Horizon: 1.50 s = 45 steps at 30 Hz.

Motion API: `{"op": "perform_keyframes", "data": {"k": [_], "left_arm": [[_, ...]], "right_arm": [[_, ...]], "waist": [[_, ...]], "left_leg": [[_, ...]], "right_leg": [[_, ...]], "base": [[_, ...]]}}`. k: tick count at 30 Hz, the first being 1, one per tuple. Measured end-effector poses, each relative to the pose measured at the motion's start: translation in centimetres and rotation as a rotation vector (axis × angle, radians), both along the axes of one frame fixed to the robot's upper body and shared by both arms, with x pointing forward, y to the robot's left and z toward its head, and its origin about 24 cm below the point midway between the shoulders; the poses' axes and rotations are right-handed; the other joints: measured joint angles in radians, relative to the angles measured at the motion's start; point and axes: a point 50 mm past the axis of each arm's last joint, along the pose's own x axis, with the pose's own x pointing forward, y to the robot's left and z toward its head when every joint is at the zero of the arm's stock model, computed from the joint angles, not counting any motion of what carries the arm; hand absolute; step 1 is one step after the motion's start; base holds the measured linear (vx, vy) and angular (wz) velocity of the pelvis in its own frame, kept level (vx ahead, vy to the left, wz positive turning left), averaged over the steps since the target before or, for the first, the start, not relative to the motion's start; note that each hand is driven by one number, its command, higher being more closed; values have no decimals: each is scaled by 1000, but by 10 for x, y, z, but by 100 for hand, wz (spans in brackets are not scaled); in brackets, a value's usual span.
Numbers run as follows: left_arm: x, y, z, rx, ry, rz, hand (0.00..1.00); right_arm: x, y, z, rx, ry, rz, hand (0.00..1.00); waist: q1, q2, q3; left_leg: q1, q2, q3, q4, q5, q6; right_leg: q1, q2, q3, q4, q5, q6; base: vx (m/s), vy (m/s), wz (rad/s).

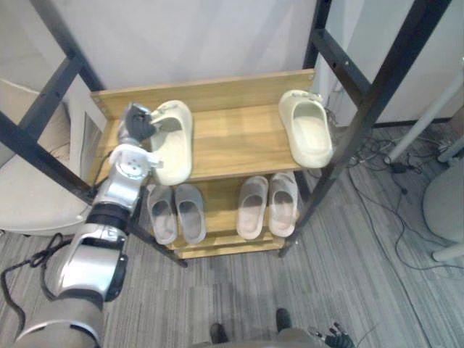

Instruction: Organize the slippers on the shoe rack

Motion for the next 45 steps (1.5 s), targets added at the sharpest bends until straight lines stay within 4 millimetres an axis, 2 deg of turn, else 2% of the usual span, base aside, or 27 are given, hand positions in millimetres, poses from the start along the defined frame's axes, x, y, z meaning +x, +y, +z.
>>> {"op": "perform_keyframes", "data": {"k": [1,3,4,6,12,21,28,34,37,38,45], "left_arm": [[0,-3,0,-3,-1,-8,100],[-2,-32,-6,-23,-8,-97,100],[-2,-36,-6,-23,-9,-109,100],[-4,-57,-6,-33,-20,-171,100],[-5,-81,-14,-40,4,-236,100],[4,-86,-16,-32,50,-230,100],[14,-79,-8,-61,72,-191,100],[16,-95,2,-94,50,-229,100],[15,-111,2,-130,57,-266,100],[15,-113,2,-135,59,-268,0],[16,-116,-2,-166,80,-250,0]], "right_arm": [[0,0,0,0,0,0,0],[4,0,0,0,-3,-3,0],[4,0,0,0,-4,-2,0],[8,0,1,-6,-12,-3,0],[13,1,2,-7,-20,-6,0],[12,1,1,1,-23,-48,0],[10,3,1,11,-31,-93,0],[8,3,3,14,-51,-127,0],[8,5,2,19,-51,-134,0],[8,5,2,19,-50,-134,0],[6,4,3,20,-56,-165,0]], "waist": [[0,0,0],[-3,1,3],[-4,1,3],[-14,1,3],[-26,0,3],[-30,-1,4],[-38,-2,4],[-39,-3,5],[-40,-4,5],[-40,-4,5],[-41,-4,5]], "left_leg": [[1,0,-1,0,0,0],[19,-1,-2,-6,0,0],[21,-1,-2,-7,0,0],[22,-1,-1,-10,0,0],[49,-2,0,-16,0,0],[54,3,6,-16,-1,-1],[48,9,56,-16,-7,-9],[29,8,77,-16,-7,-8],[28,6,83,-16,-8,-7],[29,5,83,-16,-9,-6],[23,1,86,-7,-12,-2]], "right_leg": [[2,0,-1,-1,0,0],[22,0,-4,-10,1,1],[23,0,-5,-10,1,1],[24,0,-4,-11,1,1],[51,0,-7,-20,1,1],[54,0,-5,-22,2,2],[19,2,36,-4,2,4],[-22,5,69,30,-6,12],[-34,4,79,43,-11,17],[-33,4,79,44,-11,17],[-50,-1,83,71,-22,23]], "base": [[-23,-31,10],[-12,-35,1],[-7,-32,-1],[-2,-17,-1],[-6,-16,0],[-31,-35,-2],[-12,-25,-19],[3,-32,-11],[-13,-36,-7],[-28,-59,0],[-18,-35,0]]}}
